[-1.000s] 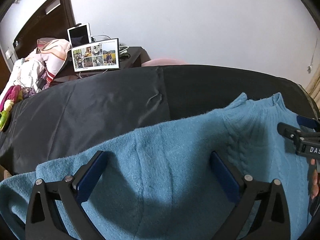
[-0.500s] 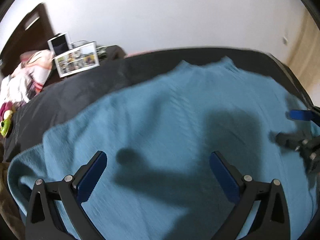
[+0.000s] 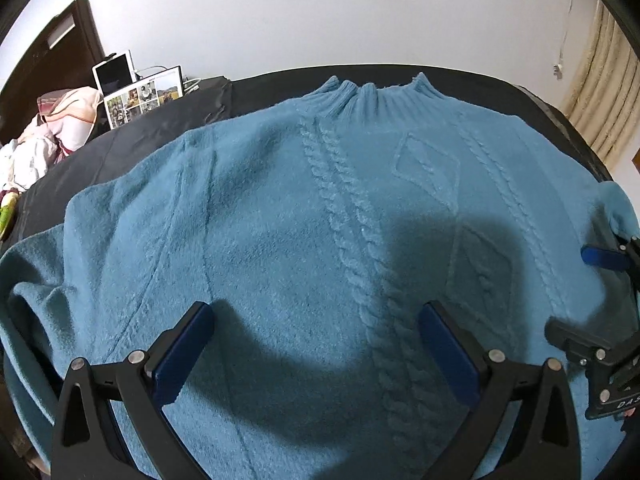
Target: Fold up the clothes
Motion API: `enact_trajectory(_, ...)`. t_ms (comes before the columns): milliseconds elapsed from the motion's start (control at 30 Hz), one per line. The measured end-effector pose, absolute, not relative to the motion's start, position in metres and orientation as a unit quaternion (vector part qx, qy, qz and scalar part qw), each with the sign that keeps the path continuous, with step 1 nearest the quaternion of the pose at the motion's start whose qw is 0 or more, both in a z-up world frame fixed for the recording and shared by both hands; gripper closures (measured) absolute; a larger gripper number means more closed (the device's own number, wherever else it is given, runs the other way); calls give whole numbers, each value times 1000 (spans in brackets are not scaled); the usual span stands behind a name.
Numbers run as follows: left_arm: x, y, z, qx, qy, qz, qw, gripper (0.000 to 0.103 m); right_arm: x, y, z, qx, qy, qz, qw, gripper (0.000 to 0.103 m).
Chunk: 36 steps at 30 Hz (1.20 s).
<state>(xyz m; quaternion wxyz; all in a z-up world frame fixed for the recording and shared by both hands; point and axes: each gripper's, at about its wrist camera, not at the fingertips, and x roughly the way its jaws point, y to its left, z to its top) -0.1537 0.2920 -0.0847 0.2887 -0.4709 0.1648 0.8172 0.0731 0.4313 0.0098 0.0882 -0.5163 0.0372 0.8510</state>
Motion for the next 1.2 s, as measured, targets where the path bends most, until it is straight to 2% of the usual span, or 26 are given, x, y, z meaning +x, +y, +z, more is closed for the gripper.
enact_trajectory(233, -135, 286, -83, -485, 162, 813, 278, 0, 102, 425, 11, -506, 54, 855, 96, 1)
enact_trajectory(367, -114, 284, -83, -482, 154, 813, 288, 0, 153, 432, 23, -472, 65, 871, 118, 1)
enact_trajectory(700, -69, 290, -81, -478, 145, 800, 332, 0, 292, 508, 35, -419, 129, 862, 256, 1)
enact_trajectory(933, -57, 288, -83, -466, 161, 807, 324, 0, 321, 536, 27, -411, 129, 856, 285, 2)
enact_trajectory(1033, -57, 287, -83, -463, 163, 809, 325, 0, 323, 539, 22, -413, 120, 854, 292, 8)
enact_trajectory(1100, -57, 287, -84, -462, 163, 810, 324, 0, 321, 539, 16, -423, 111, 850, 294, 15)
enact_trajectory(1133, -56, 287, -84, -461, 163, 810, 323, 0, 321, 539, 14, -427, 108, 848, 295, 23)
enact_trajectory(1200, -55, 286, -84, -459, 163, 812, 323, 0, 320, 541, 12, -428, 102, 848, 296, 26)
